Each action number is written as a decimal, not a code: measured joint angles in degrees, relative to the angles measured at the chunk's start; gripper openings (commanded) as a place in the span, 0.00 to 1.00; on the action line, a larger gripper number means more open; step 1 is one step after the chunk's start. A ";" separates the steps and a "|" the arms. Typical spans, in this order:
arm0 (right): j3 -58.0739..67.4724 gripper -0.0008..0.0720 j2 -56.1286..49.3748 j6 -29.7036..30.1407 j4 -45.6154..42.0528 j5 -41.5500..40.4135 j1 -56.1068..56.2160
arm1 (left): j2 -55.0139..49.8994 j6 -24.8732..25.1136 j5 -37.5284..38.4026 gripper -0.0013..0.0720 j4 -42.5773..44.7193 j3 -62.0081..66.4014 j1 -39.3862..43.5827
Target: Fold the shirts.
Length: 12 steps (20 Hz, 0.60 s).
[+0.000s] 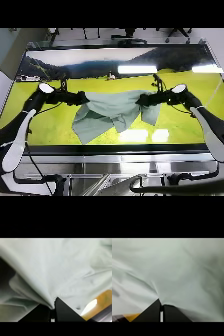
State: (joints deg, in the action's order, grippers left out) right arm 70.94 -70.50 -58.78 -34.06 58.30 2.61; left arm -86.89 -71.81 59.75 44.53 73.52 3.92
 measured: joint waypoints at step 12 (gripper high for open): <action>28.52 0.03 33.38 1.40 -4.81 -1.05 0.00 | 33.18 -1.73 7.82 0.03 1.66 32.98 -0.22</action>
State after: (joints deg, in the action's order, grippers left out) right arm 99.46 -37.12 -57.39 -38.87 57.25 2.61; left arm -53.71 -73.54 67.57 46.19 106.50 3.70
